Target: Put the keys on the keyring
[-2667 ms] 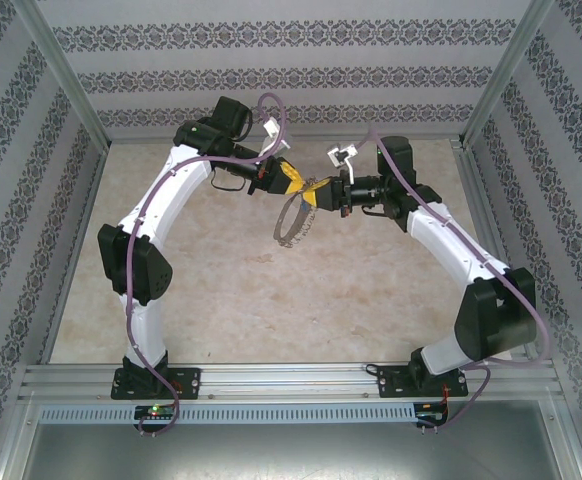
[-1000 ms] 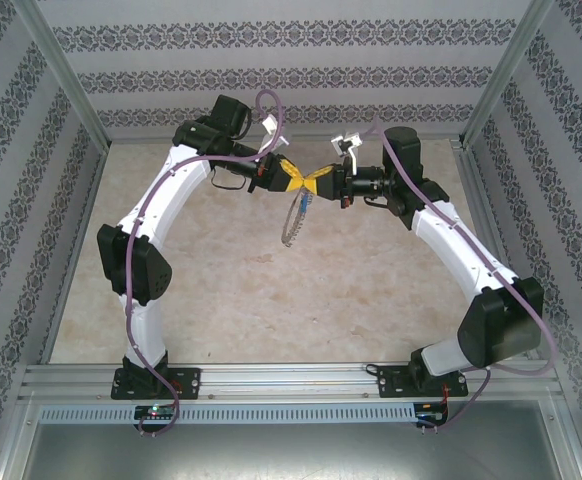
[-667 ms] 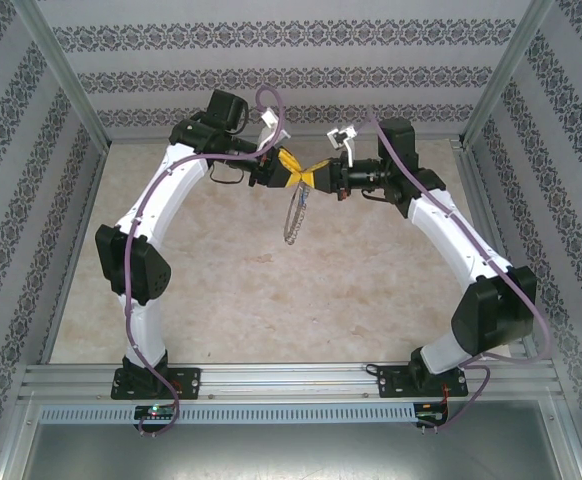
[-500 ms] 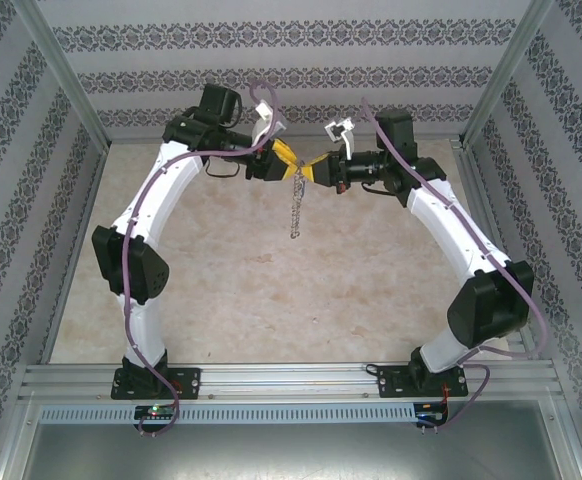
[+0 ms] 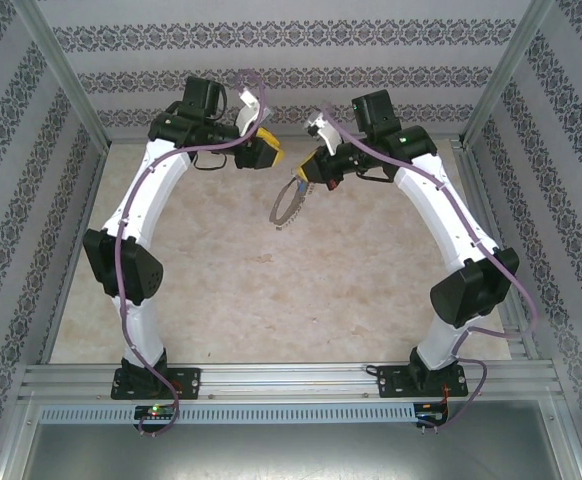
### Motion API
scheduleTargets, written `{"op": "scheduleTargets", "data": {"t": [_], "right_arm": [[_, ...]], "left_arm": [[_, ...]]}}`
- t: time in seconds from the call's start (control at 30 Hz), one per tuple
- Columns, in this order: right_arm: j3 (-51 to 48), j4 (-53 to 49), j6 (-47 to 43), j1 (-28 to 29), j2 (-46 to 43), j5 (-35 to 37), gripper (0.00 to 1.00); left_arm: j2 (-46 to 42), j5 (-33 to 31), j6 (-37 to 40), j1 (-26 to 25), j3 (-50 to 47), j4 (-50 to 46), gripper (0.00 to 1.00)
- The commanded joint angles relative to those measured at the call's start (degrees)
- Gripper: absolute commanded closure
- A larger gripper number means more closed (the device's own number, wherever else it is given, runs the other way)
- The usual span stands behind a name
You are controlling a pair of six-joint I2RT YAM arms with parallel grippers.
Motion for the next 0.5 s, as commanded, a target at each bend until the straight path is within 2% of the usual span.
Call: {"op": "scheduleTargets", "data": {"t": [0.0,0.13,0.2,0.23,0.27,0.33,0.37,0.47], "right_arm": [[2.4,-4.9,-4.6,0.2,-0.4,2.1,1.00],[1.8,-4.7,-4.8,0.3,-1.0,1.6,1.00],[1.8,-4.5,-4.9,0.5,-1.1,1.5,1.00],[1.9,-4.4,-4.8,0.5,-1.2,1.3,1.00],[2.1,-4.2,-4.7,0.6,-1.3,1.1,1.00],[2.5,-4.1,-4.7,0.6,-1.3,0.7,1.00],[2.8,-4.1,-4.8,0.6,-1.3,0.6,1.00],[3.4,-4.4,-5.2,0.6,-1.2,0.6,1.00]], "left_arm": [[-4.2,-7.6,-5.0,0.3,-2.3,5.5,0.57],[-5.2,-16.4,-7.5,0.3,-3.6,7.7,0.56],[-6.0,-20.7,-8.6,0.3,-4.8,9.9,0.45],[-6.4,-23.0,-9.3,0.4,-5.3,11.1,0.37],[-6.7,-24.5,-9.5,0.3,-5.6,11.8,0.35],[-7.3,-27.1,-10.1,0.3,-6.1,13.5,0.06],[-7.9,-28.3,-10.5,0.3,-6.6,14.6,0.00],[-9.6,-34.7,-13.9,0.3,-9.0,19.6,0.00]]}}
